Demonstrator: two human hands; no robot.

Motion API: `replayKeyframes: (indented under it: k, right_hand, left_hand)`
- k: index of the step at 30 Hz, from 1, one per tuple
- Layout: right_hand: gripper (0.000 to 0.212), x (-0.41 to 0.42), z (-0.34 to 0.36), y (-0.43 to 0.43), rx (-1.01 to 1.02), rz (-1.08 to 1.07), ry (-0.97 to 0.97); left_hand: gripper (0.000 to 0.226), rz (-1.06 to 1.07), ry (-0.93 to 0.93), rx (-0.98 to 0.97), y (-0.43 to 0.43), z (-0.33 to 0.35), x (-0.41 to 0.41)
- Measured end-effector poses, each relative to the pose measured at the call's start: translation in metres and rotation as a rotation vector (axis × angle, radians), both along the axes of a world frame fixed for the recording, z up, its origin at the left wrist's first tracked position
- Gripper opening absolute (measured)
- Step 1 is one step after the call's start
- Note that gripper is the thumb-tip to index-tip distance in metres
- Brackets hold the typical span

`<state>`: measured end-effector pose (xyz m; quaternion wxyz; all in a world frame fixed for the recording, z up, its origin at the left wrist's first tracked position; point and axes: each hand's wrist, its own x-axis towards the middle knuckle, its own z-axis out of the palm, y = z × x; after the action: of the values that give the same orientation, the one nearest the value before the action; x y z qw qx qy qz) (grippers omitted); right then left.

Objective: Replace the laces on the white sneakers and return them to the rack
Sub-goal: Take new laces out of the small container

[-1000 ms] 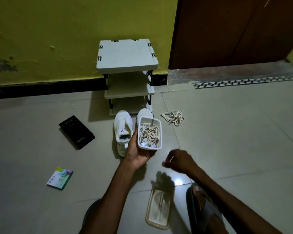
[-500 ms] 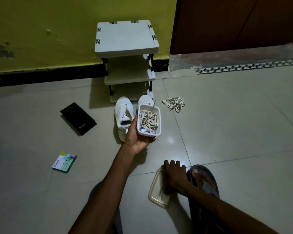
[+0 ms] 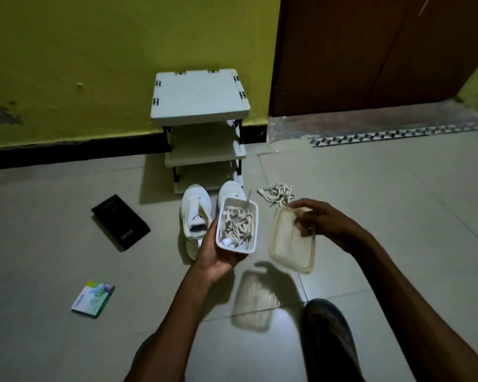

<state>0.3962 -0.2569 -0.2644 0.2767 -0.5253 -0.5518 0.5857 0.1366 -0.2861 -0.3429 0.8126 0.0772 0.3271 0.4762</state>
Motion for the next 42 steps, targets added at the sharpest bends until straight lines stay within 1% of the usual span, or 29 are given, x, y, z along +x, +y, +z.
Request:
replayKeyframes:
  k: [2, 4, 6, 7, 8, 10, 12, 13, 14, 16, 17, 19, 20, 21, 23, 25, 27, 29, 32, 34, 36, 39, 40, 41, 42]
  right_hand:
    - [0.026, -0.001, 0.004, 0.008, -0.036, -0.186, 0.212]
    - [0.027, -0.003, 0.007, 0.014, -0.134, -0.344, 0.351]
    - [0.024, -0.005, 0.006, 0.018, -0.327, -0.483, 0.484]
    - [0.022, -0.006, 0.005, 0.021, -0.421, -0.519, 0.527]
    - [0.022, -0.007, 0.002, 0.022, -0.492, -0.512, 0.53]
    - [0.034, -0.008, -0.004, 0.024, -0.557, -0.434, 0.434]
    - [0.039, -0.015, -0.014, 0.023, -0.591, -0.375, 0.336]
    - [0.037, -0.021, -0.018, 0.02, -0.598, -0.353, 0.291]
    - [0.03, -0.028, -0.021, 0.016, -0.591, -0.338, 0.244]
    - [0.014, -0.042, -0.025, 0.006, -0.494, -0.338, 0.147]
    - [0.013, -0.048, -0.027, 0.001, -0.432, -0.355, 0.117]
    - [0.02, -0.058, -0.028, -0.007, -0.314, -0.415, 0.056]
    - [0.025, -0.059, -0.03, -0.008, -0.242, -0.461, -0.008]
    - [0.03, -0.061, -0.035, -0.006, -0.157, -0.493, -0.109]
    - [0.037, -0.061, -0.037, -0.004, 0.024, -0.489, -0.356]
    - [0.038, -0.064, -0.039, -0.005, 0.125, -0.472, -0.524]
    - [0.038, -0.071, -0.042, -0.01, 0.203, -0.468, -0.678]
    - [0.038, -0.08, -0.044, -0.016, 0.313, -0.433, -0.79]
    - [0.036, -0.089, -0.051, -0.024, 0.444, -0.391, -0.809]
    - [0.035, -0.092, -0.056, -0.025, 0.477, -0.381, -0.785]
    - [0.034, -0.097, -0.058, -0.026, 0.493, -0.362, -0.8]
    - [0.034, -0.103, -0.056, -0.027, 0.529, -0.349, -0.935]
    - [0.033, -0.103, -0.055, -0.025, 0.559, -0.341, -0.966]
    - [0.033, -0.102, -0.054, -0.024, 0.578, -0.325, -0.956]
    - [0.031, -0.101, -0.055, -0.022, 0.583, -0.321, -0.885]
  left_hand:
    - [0.059, -0.07, -0.017, 0.013, -0.002, 0.001, 0.001]
    - [0.058, -0.122, -0.041, 0.0, -0.004, 0.004, 0.004]
    - [0.062, -0.18, -0.078, -0.003, -0.009, 0.008, 0.007]
    - [0.067, -0.212, -0.102, 0.003, -0.012, 0.01, 0.008]
    - [0.07, -0.245, -0.119, 0.01, -0.016, 0.012, 0.008]
    - [0.072, -0.287, -0.129, -0.007, -0.021, 0.016, 0.01]
    - [0.07, -0.327, -0.13, -0.025, -0.023, 0.02, 0.012]
    - [0.066, -0.342, -0.112, -0.026, -0.022, 0.019, 0.013]
    - [0.059, -0.355, -0.1, -0.03, -0.022, 0.021, 0.015]
    - [0.05, -0.351, -0.061, -0.048, -0.022, 0.025, 0.02]
    - [0.05, -0.335, -0.028, -0.053, -0.021, 0.023, 0.02]
    - [0.049, -0.297, -0.002, -0.047, -0.02, 0.025, 0.021]
    - [0.049, -0.281, -0.009, -0.077, -0.019, 0.026, 0.021]
    - [0.05, -0.275, 0.004, -0.089, -0.018, 0.026, 0.02]
    - [0.054, -0.294, 0.064, -0.059, -0.015, 0.022, 0.021]
    - [0.057, -0.302, 0.129, -0.053, -0.011, 0.018, 0.024]
    - [0.058, -0.303, 0.164, -0.097, -0.01, 0.019, 0.03]
    - [0.055, -0.337, 0.202, -0.1, -0.012, 0.022, 0.037]
    - [0.05, -0.341, 0.201, -0.113, -0.012, 0.024, 0.041]
    - [0.053, -0.313, 0.186, -0.128, -0.011, 0.023, 0.04]
    - [0.058, -0.266, 0.133, -0.157, -0.01, 0.019, 0.038]
    - [0.065, -0.207, 0.081, -0.13, -0.011, 0.02, 0.034]
    - [0.062, -0.196, 0.085, -0.11, -0.012, 0.022, 0.033]
    - [0.055, -0.193, 0.093, -0.088, -0.012, 0.024, 0.032]
    - [0.044, -0.189, 0.106, -0.07, -0.012, 0.026, 0.032]
